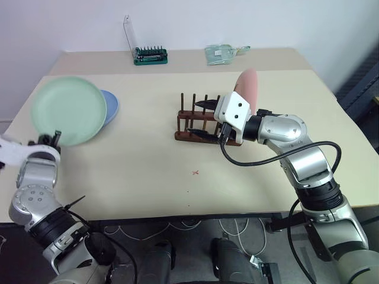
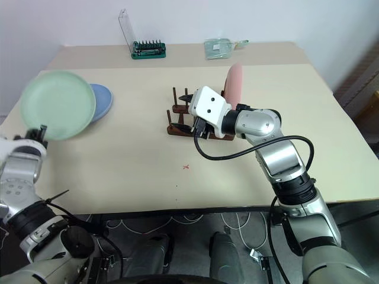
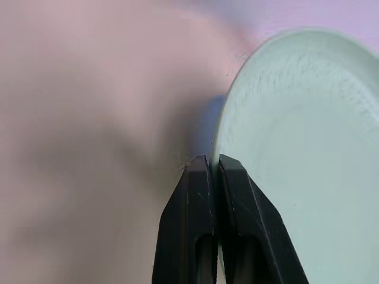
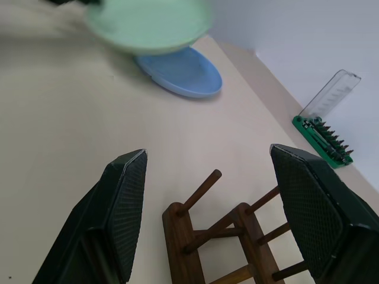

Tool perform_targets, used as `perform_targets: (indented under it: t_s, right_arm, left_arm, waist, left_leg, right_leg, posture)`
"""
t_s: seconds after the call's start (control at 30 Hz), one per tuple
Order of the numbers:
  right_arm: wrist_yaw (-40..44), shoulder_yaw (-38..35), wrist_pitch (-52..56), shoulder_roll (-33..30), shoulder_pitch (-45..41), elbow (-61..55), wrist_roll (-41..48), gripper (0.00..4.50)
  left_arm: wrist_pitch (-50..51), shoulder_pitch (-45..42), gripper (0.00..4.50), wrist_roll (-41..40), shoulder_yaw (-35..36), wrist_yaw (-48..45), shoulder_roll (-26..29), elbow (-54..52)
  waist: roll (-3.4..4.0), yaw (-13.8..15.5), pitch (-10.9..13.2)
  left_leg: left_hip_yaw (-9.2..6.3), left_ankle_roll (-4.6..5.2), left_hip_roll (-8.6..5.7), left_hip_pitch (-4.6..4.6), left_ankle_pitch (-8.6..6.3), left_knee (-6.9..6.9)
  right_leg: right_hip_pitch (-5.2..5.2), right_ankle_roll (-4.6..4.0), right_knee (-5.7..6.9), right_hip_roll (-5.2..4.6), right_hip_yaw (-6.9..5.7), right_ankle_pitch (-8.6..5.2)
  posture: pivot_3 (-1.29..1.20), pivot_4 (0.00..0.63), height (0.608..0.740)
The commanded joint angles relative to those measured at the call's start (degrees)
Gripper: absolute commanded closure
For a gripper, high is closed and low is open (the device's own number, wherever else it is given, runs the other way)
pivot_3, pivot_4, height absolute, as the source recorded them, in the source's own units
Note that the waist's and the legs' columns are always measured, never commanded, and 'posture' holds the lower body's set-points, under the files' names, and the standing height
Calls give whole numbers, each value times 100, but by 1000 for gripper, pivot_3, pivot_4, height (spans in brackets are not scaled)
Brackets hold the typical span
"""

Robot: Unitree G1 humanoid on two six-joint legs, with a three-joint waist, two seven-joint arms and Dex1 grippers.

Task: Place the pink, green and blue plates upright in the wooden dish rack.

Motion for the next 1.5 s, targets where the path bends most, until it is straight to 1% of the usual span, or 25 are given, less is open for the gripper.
perform_targets:
  t_s: [0.03,0.07,0.2,0.27,0.43,0.57,0.7,0.77,0.8,0.87,0.9,1.03,1.07,1.1,1.17,1.27,1.4,1.43,1.5]
  right_arm:
    - [-207,127,-703,85,-461,167,-542,351]
    - [-326,309,-1046,79,-560,322,-923,104]
    - [-566,686,-2006,142,-783,720,-1706,104]
    - [-723,795,-2340,203,-892,951,-2034,104]
    - [-1173,1014,-3006,285,-1074,1514,-2870,104]
    - [-1366,1080,-3265,360,-1151,1826,-3209,104]
    - [-1849,1108,-3513,459,-1365,2308,-3746,104]
    - [-1922,1116,-3603,482,-1412,2444,-3855,104]
    - [-1971,1131,-3646,486,-1441,2533,-3925,326]
    - [-2044,1145,-3707,490,-1474,2656,-4039,936]
    - [-2073,1142,-3739,493,-1480,2695,-4083,1379]
    - [-2113,1123,-3849,527,-1471,2756,-4176,3479]
    - [-2120,1114,-3871,533,-1472,2766,-4189,3865]
    - [-2122,1105,-3888,539,-1472,2774,-4201,4423]
    - [-2180,1082,-3923,537,-1468,2772,-4274,4469]
    - [-2221,1036,-3929,547,-1441,2712,-4301,4500]
    - [-2204,962,-3930,555,-1396,2624,-4199,4500]
    - [-2141,872,-3907,565,-1360,2500,-4039,4500]
    - [-2032,719,-3811,596,-1285,2289,-3763,4500]
  left_arm:
    - [17,-286,4500,580,-1357,-348,493,-538]
    - [52,-433,4500,677,-1668,-331,499,-593]
    - [121,-836,4500,853,-2331,-295,396,-706]
    - [196,-1037,4500,932,-2630,-276,323,-735]
    - [530,-1508,4500,969,-3113,-201,107,-836]
    - [786,-1746,4500,886,-3185,-114,-78,-916]
    - [1262,-1868,4500,752,-3336,-149,-155,-1136]
    - [1352,-1880,4500,712,-3292,-174,-202,-1191]
    - [1408,-1873,4500,713,-3300,-207,-190,-1228]
    - [1488,-1865,4500,718,-3304,-234,-176,-1268]
    - [1513,-1869,4500,714,-3286,-234,-187,-1272]
    - [1564,-1859,4500,726,-3225,-249,-209,-1275]
    - [1562,-1852,4500,735,-3223,-253,-212,-1268]
    - [1559,-1847,4500,743,-3223,-257,-213,-1264]
    - [1448,-1843,4500,690,-3128,-286,-288,-1244]
    - [1257,-1852,3551,608,-2920,-309,-417,-1229]
    - [1052,-1894,1554,718,-2826,-261,-407,-1194]
    - [822,-1974,1063,819,-2638,-193,-304,-1042]
    - [504,-2045,1063,974,-2386,-162,-102,-821]
  waist:
    - [0,-5,0]
    - [1,7,1]
    - [-4,-4,-2]
    - [-4,-29,-2]
    - [-4,-43,-1]
    - [-4,-27,0]
    - [-4,-32,0]
    - [-4,-32,0]
    - [-3,-34,0]
    - [-4,-37,0]
    - [-3,-34,0]
    - [-3,-35,0]
    - [-3,-39,0]
    - [-3,-41,1]
    - [-2,-37,1]
    - [-2,-29,2]
    - [-2,-34,2]
    - [-2,-34,2]
    - [-2,-46,3]
  left_leg:
    - [0,0,0,0,0,-1]
    - [0,-2,0,-1,1,-1]
    - [1,-7,-2,-1,4,0]
    - [3,-28,-1,-1,16,-3]
    - [6,-30,1,-2,18,-10]
    - [5,-31,1,-3,18,-9]
    - [6,-32,0,-3,20,-9]
    - [6,-33,0,-3,20,-9]
    - [6,-34,0,-3,20,-9]
    - [6,-36,1,-3,22,-10]
    - [6,-37,0,-4,22,-10]
    - [6,-37,0,-4,22,-10]
    - [6,-37,0,-3,22,-10]
    - [6,-37,0,-4,22,-10]
    - [6,-37,0,-3,22,-10]
    - [6,-38,0,-4,23,-9]
    - [6,-39,0,-4,23,-9]
    - [6,-39,1,-4,23,-10]
    - [6,-39,1,-4,23,-10]
  right_leg:
    - [-2,0,1,1,0,0]
    - [-3,-1,2,2,-1,0]
    - [2,-1,-5,1,0,1]
    - [-3,0,-5,0,1,1]
    - [-15,-1,1,1,4,2]
    - [-15,-1,0,1,4,2]
    - [-15,-1,1,2,5,2]
    - [-15,-1,1,2,5,2]
    - [-15,-1,1,2,5,2]
    - [-15,-2,1,2,5,2]
    - [-15,-2,0,2,5,2]
    - [-15,-2,0,2,6,2]
    - [-15,-2,0,2,6,2]
    - [-15,-2,0,3,6,2]
    - [-15,-2,0,3,6,2]
    - [-15,-2,-1,3,6,2]
    - [-15,-2,0,3,6,2]
    - [-15,-2,0,3,7,2]
    - [-16,-2,0,4,6,2]
  posture:
    - [0,150,740]
    - [0,150,740]
    - [0,150,740]
    - [0,150,740]
    - [0,150,740]
    - [0,150,740]
    - [0,150,740]
    - [0,150,740]
    - [0,150,740]
    - [0,150,740]
    - [0,150,740]
    - [0,150,740]
    - [0,150,740]
    - [0,150,740]
    - [0,150,740]
    - [0,150,740]
    - [0,150,740]
    - [0,150,740]
    - [0,150,740]
